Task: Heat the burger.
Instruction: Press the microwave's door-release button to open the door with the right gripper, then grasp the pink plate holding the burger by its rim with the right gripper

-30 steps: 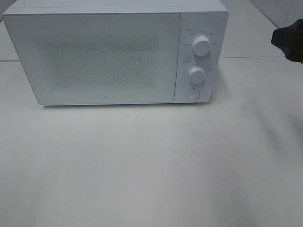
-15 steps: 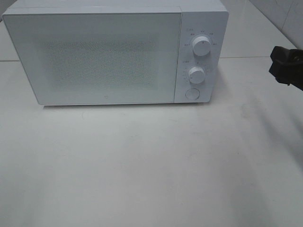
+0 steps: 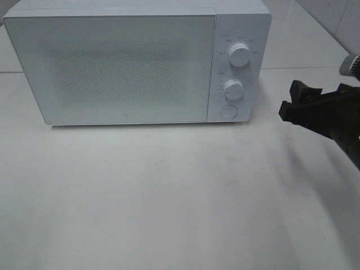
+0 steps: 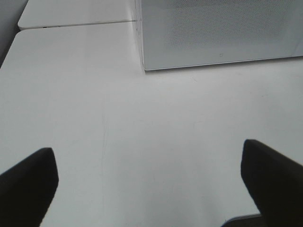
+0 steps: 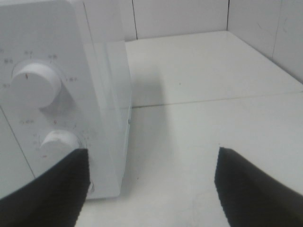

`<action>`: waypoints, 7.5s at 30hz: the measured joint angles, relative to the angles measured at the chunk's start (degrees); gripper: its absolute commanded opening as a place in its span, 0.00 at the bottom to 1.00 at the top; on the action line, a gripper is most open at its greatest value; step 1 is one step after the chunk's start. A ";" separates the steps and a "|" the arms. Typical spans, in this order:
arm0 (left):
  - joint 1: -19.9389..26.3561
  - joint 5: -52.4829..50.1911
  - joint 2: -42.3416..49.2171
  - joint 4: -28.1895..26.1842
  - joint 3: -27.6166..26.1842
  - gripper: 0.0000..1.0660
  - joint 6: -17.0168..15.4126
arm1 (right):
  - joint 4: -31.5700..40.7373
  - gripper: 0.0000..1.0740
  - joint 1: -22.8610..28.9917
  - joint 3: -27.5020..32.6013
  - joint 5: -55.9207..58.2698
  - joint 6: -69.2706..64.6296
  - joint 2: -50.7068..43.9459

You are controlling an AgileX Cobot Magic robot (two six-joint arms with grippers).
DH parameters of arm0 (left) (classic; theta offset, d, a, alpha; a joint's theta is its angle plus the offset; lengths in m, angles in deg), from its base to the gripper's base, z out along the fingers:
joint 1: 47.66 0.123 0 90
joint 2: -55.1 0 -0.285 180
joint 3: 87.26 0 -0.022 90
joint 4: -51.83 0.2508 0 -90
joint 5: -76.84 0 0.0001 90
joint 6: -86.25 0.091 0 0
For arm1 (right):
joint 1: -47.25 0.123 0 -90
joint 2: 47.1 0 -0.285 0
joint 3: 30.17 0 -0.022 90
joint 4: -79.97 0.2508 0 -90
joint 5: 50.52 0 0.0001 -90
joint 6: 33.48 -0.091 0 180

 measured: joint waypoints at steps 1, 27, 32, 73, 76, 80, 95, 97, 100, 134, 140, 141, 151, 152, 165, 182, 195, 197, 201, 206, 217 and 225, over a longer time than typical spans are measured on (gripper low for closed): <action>0.00 0.00 0.00 0.00 0.00 0.92 0.00 | 1.78 0.68 1.20 0.00 0.00 0.29 0.63; 0.00 0.00 0.00 0.00 0.00 0.92 0.00 | 17.65 0.66 19.54 -7.10 -0.23 1.66 11.12; 0.00 0.00 0.00 0.00 0.00 0.92 0.00 | 17.76 0.59 19.54 -7.10 -0.29 -12.26 11.12; 0.00 0.00 0.00 0.00 0.00 0.92 0.00 | 16.16 0.00 13.75 -15.24 9.40 -80.96 17.42; 0.00 0.00 0.00 0.00 0.00 0.92 0.00 | 14.78 0.00 12.78 -16.96 9.57 -82.16 19.65; 0.00 0.00 0.00 0.00 0.00 0.92 0.00 | 13.46 0.00 11.06 -20.00 10.08 -82.62 22.29; 0.00 0.00 0.00 0.00 0.00 0.92 0.00 | 12.20 0.00 8.25 -29.39 12.61 -82.62 30.60; 0.00 0.00 0.00 0.00 0.00 0.92 0.00 | 12.20 0.00 7.79 -30.71 12.72 -82.62 31.34; 0.00 0.00 0.00 0.00 0.00 0.92 0.00 | 12.20 0.00 6.88 -32.26 13.24 -82.56 31.91; 0.00 0.00 0.00 0.00 0.00 0.92 0.00 | 23.78 0.00 6.19 -42.57 13.41 -79.30 37.70; 0.00 0.00 0.00 0.00 0.00 0.92 0.00 | 24.75 0.00 6.07 -44.06 11.75 -79.18 38.96; 0.00 0.00 0.00 0.00 0.00 0.92 0.00 | 24.87 0.00 6.07 -44.06 11.69 -79.30 39.08; 0.00 0.00 0.00 0.00 0.00 0.92 0.00 | 25.10 0.00 6.13 -44.23 11.40 -80.27 39.30; 0.00 0.00 0.00 0.00 0.00 0.92 0.00 | 25.10 0.00 6.13 -44.23 11.40 -80.27 39.30; 0.00 0.00 0.00 0.00 0.00 0.92 0.00 | 21.31 0.00 4.76 -41.54 16.67 -78.15 35.81; 0.00 0.00 0.00 0.00 0.00 0.92 0.00 | 16.90 0.00 4.13 -32.83 29.97 -57.93 24.29; 0.00 0.00 0.00 0.00 0.00 0.92 0.00 | 0.86 0.00 3.38 -31.05 51.34 -38.56 13.69; 0.00 0.00 0.00 0.00 0.00 0.92 0.00 | -4.76 0.00 3.38 -31.05 56.61 -37.64 12.09; 0.00 0.00 0.00 0.00 0.00 0.92 0.00 | -9.68 0.00 3.38 -31.05 61.36 -36.96 10.94; 0.00 0.00 0.00 0.00 0.00 0.92 0.00 | -17.19 0.00 3.38 -31.05 70.82 -34.09 8.48; 0.00 0.00 0.00 0.00 0.00 0.92 0.00 | -22.98 0.00 3.38 -31.05 89.38 -9.11 4.64; 0.00 0.00 0.00 0.00 0.00 0.92 0.00 | -23.49 0.02 3.38 -31.05 98.49 19.65 2.75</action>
